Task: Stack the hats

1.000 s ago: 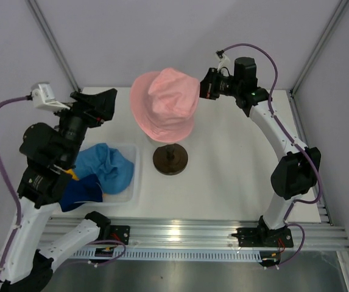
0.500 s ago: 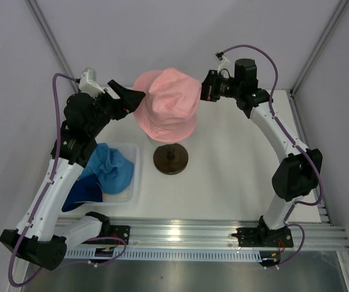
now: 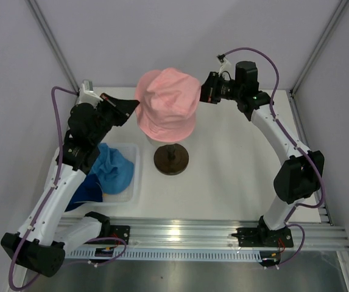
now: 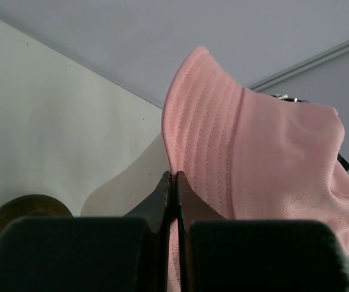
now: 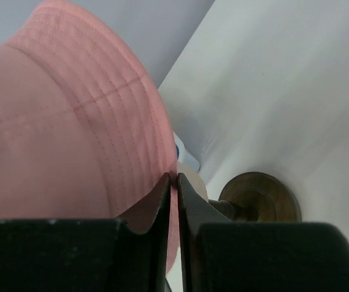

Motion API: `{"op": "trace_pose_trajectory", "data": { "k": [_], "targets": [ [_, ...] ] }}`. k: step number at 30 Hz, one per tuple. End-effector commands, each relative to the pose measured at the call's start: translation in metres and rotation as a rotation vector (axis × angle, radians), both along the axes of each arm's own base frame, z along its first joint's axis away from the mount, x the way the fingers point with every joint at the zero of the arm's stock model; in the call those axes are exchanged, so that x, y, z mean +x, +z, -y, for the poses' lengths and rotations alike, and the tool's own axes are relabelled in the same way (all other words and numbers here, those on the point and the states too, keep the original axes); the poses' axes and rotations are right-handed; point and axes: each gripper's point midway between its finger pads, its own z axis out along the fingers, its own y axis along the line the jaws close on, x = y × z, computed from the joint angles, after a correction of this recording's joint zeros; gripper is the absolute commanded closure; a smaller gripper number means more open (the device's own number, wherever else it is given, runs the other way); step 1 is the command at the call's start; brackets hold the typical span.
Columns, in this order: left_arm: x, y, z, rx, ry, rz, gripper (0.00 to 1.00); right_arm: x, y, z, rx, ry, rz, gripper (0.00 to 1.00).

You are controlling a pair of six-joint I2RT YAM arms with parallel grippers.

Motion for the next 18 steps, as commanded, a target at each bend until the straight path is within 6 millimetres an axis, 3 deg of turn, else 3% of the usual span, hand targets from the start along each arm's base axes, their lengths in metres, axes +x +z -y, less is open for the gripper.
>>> {"op": "trace_pose_trajectory", "data": {
  "k": [1, 3, 4, 6, 13, 18],
  "targets": [
    [-0.004, -0.028, -0.013, -0.054, 0.086, -0.118, 0.99, -0.009, 0.009, 0.010, -0.001, -0.049, -0.021, 0.81],
    [-0.012, -0.052, -0.017, -0.078, 0.101, -0.145, 0.99, -0.007, 0.008, 0.018, 0.008, -0.075, -0.031, 0.74],
    [-0.013, -0.058, -0.018, -0.105, 0.108, -0.145, 0.99, -0.007, 0.009, 0.020, 0.016, -0.086, -0.034, 0.61],
    [-0.024, -0.065, -0.020, -0.119, 0.107, -0.140, 0.99, -0.010, 0.013, 0.030, 0.057, -0.117, -0.055, 0.54],
    [-0.038, -0.048, -0.024, -0.123, 0.115, -0.074, 0.99, -0.038, 0.046, 0.045, 0.291, -0.207, -0.066, 0.28],
    [-0.042, -0.044, -0.014, -0.125, 0.077, -0.065, 0.99, -0.055, 0.066, 0.043, 0.395, -0.245, -0.060, 0.19]
  ]
}}
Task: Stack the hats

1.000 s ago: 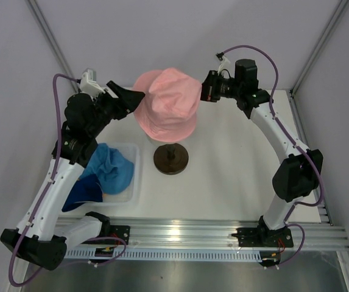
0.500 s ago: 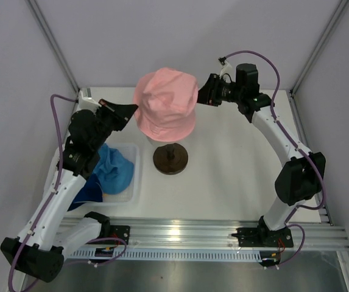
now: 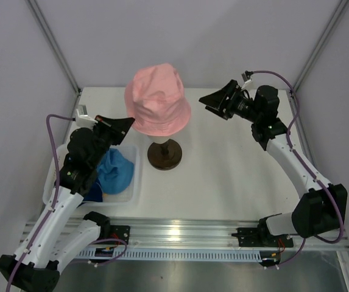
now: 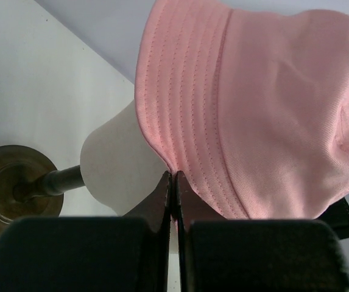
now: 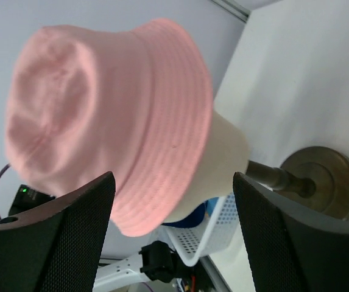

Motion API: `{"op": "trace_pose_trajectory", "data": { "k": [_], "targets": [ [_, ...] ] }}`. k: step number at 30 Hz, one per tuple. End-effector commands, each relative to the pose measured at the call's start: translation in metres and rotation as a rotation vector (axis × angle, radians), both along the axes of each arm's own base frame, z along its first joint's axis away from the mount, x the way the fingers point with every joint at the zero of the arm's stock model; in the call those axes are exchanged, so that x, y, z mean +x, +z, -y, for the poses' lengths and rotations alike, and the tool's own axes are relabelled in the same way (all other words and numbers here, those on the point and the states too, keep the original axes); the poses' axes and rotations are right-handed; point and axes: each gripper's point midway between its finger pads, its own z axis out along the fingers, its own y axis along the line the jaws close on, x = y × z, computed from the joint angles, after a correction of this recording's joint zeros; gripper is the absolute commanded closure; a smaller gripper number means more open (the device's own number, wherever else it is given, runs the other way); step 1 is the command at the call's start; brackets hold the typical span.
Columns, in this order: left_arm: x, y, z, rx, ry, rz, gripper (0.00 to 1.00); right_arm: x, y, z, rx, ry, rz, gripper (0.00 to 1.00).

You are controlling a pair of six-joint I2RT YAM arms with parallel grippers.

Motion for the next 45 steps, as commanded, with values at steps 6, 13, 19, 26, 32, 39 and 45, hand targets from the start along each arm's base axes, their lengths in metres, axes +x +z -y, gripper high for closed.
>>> {"op": "trace_pose_trajectory", "data": {
  "k": [6, 13, 19, 26, 32, 39, 45],
  "targets": [
    [-0.008, -0.009, 0.016, -0.018, -0.029, -0.022, 0.99, -0.005, 0.030, -0.013, 0.208, -0.065, 0.042, 0.18],
    [-0.008, -0.017, 0.018, -0.023, -0.031, -0.037, 0.99, 0.002, 0.013, -0.024, 0.225, -0.062, -0.007, 0.22],
    [-0.009, -0.016, 0.018, -0.025, -0.029, -0.033, 0.99, 0.008, 0.009, -0.036, 0.284, -0.034, -0.039, 0.28],
    [-0.009, -0.011, 0.016, -0.028, -0.019, -0.017, 0.99, 0.009, 0.007, -0.061, 0.308, 0.016, -0.064, 0.35],
    [-0.007, -0.010, 0.019, -0.030, -0.030, -0.010, 0.99, 0.009, 0.018, -0.063, 0.364, 0.041, -0.036, 0.83],
    [-0.013, -0.007, 0.017, -0.040, -0.035, -0.015, 0.99, -0.003, 0.050, -0.057, 0.406, 0.049, 0.006, 1.00],
    [-0.022, 0.003, 0.010, -0.065, -0.017, 0.011, 0.99, -0.013, 0.073, -0.048, 0.388, 0.017, 0.051, 1.00]
  ]
}}
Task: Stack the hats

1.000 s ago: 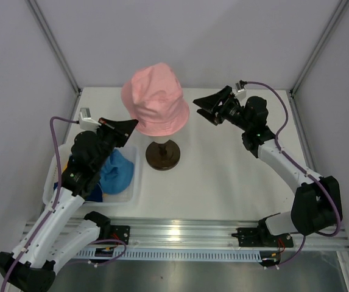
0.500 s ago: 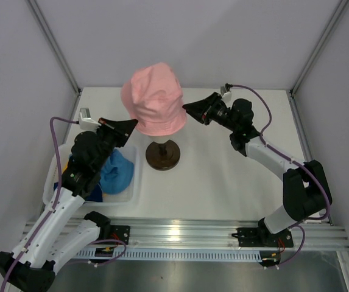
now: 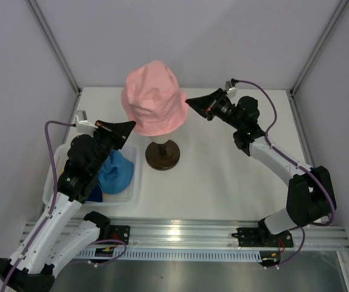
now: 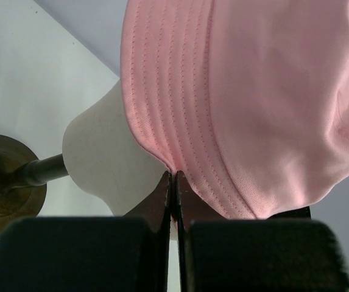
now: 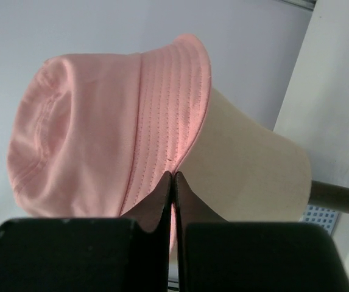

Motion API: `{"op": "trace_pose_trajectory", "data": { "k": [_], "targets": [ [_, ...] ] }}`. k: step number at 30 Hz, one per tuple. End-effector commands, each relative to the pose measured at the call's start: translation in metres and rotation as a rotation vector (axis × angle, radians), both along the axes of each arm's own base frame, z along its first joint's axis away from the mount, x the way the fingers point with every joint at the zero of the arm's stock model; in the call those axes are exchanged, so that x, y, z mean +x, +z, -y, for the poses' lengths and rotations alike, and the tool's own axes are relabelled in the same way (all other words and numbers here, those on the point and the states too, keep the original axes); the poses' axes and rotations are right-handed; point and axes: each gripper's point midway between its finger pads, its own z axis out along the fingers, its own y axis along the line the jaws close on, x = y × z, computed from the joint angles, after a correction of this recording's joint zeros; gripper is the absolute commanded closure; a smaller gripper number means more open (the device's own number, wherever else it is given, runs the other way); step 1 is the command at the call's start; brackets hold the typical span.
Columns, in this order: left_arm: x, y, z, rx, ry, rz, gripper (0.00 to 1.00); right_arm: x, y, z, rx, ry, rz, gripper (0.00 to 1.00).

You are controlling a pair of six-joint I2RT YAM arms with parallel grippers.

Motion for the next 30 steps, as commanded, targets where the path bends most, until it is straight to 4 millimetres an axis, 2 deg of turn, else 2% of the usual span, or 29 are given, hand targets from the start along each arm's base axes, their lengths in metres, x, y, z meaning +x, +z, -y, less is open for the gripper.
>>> {"op": "trace_pose_trajectory", "data": {
  "k": [1, 8, 13, 15, 19, 21, 22, 25, 29, 30],
  "targets": [
    [-0.011, 0.010, 0.002, -0.022, -0.021, 0.021, 0.99, -0.022, 0.077, 0.010, 0.067, -0.015, 0.182, 1.00],
    [-0.011, 0.021, 0.000, -0.019, -0.017, 0.034, 0.96, -0.025, 0.088, 0.015, 0.034, -0.039, 0.203, 1.00],
    [-0.009, 0.022, -0.004, -0.002, 0.007, 0.035, 0.94, -0.018, 0.072, 0.014, -0.003, -0.046, 0.167, 1.00],
    [-0.008, 0.033, -0.008, 0.018, 0.023, 0.054, 0.94, -0.014, 0.060, 0.016, -0.001, -0.048, 0.133, 1.00],
    [-0.011, 0.057, -0.010, 0.050, 0.028, 0.087, 0.94, -0.015, 0.052, 0.024, 0.021, -0.062, 0.104, 1.00],
    [-0.012, 0.060, -0.013, 0.056, 0.040, 0.084, 0.94, -0.018, 0.054, 0.027, 0.019, -0.074, 0.114, 1.00],
    [-0.015, 0.071, -0.017, 0.048, 0.053, 0.105, 0.94, -0.020, 0.053, 0.027, 0.014, -0.073, 0.112, 1.00],
    [-0.018, 0.085, -0.024, 0.031, 0.082, 0.133, 0.94, -0.025, 0.063, 0.032, 0.001, -0.101, 0.139, 1.00],
    [-0.013, 0.091, -0.033, 0.036, 0.135, 0.115, 0.94, -0.023, 0.071, 0.041, -0.025, -0.150, 0.150, 1.00],
    [-0.011, 0.087, -0.032, 0.045, 0.137, 0.097, 0.94, -0.021, 0.070, 0.041, -0.035, -0.153, 0.148, 1.00]
  ]
}}
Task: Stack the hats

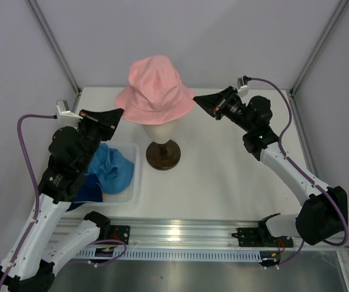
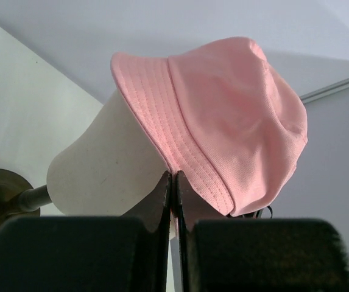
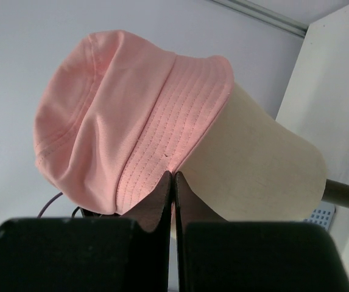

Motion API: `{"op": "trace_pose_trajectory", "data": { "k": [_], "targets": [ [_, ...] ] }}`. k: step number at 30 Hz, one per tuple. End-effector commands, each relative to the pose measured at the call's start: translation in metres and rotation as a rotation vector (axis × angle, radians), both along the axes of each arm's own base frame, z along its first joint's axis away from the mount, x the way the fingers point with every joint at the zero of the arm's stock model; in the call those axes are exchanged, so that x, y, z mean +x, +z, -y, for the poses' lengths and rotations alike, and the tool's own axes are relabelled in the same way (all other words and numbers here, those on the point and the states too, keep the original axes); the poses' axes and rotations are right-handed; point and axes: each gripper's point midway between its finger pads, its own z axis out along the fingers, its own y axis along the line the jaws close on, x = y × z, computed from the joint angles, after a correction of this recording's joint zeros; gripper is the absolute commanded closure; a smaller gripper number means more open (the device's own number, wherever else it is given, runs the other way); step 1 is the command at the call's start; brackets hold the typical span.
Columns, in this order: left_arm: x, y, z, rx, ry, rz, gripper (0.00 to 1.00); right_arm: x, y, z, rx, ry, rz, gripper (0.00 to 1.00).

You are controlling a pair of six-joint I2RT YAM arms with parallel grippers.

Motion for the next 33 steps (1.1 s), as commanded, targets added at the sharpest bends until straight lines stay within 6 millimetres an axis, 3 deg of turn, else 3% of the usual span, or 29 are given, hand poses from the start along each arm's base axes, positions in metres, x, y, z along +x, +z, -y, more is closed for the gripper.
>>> {"op": "trace_pose_trajectory", "data": {
  "k": [1, 6, 11, 14, 15, 17, 18, 20, 21, 22, 24, 26, 27, 29, 30, 33],
  "targets": [
    [0.003, 0.016, -0.007, 0.010, 0.047, 0.012, 0.95, 0.002, 0.029, 0.013, -0.010, -0.067, 0.068, 1.00],
    [0.013, -0.003, 0.005, 0.023, 0.010, -0.042, 0.94, 0.006, 0.017, 0.008, -0.023, -0.037, 0.039, 1.00],
    [0.013, -0.016, -0.001, 0.045, 0.036, -0.056, 0.90, 0.009, 0.005, 0.009, -0.038, -0.041, 0.017, 1.00],
    [0.013, -0.017, -0.009, 0.091, 0.067, -0.038, 0.74, 0.010, 0.005, 0.010, -0.040, -0.040, 0.020, 1.00],
    [0.013, -0.012, -0.015, 0.110, 0.092, -0.020, 0.58, 0.010, 0.006, 0.009, -0.043, -0.036, 0.024, 1.00],
    [0.014, 0.007, -0.032, 0.166, 0.137, 0.039, 0.46, 0.011, 0.008, 0.008, -0.047, -0.032, 0.031, 1.00],
    [0.013, 0.013, -0.031, 0.180, 0.111, 0.054, 0.35, 0.011, 0.007, 0.008, -0.052, -0.031, 0.029, 1.00],
    [0.019, 0.032, -0.047, 0.201, 0.136, 0.077, 0.24, 0.011, 0.011, 0.006, -0.055, -0.020, 0.038, 1.00],
    [0.022, 0.033, -0.049, 0.200, 0.132, 0.070, 0.21, 0.013, 0.009, 0.005, -0.061, -0.019, 0.034, 1.00],
    [0.019, 0.049, -0.047, 0.192, 0.109, 0.097, 0.21, 0.013, 0.010, 0.004, -0.061, -0.014, 0.037, 1.00],
    [0.035, 0.044, -0.056, 0.184, 0.132, 0.059, 0.20, 0.015, 0.009, 0.004, -0.064, -0.014, 0.032, 1.00],
    [0.043, 0.043, -0.050, 0.160, 0.073, 0.049, 0.20, 0.016, 0.009, 0.003, -0.066, -0.011, 0.032, 1.00],
    [0.058, 0.035, -0.051, 0.127, 0.060, 0.014, 0.20, 0.017, 0.008, 0.003, -0.066, -0.011, 0.028, 1.00],
    [0.067, 0.023, -0.042, 0.096, -0.009, -0.029, 0.21, 0.018, 0.007, 0.002, -0.065, -0.011, 0.025, 1.00],
    [0.076, 0.009, -0.041, 0.073, -0.017, -0.077, 0.20, 0.018, 0.007, 0.002, -0.066, -0.012, 0.023, 1.00],
    [0.084, -0.012, -0.034, 0.026, -0.052, -0.126, 0.18, 0.019, 0.007, 0.002, -0.067, -0.017, 0.023, 1.00]
  ]
}}
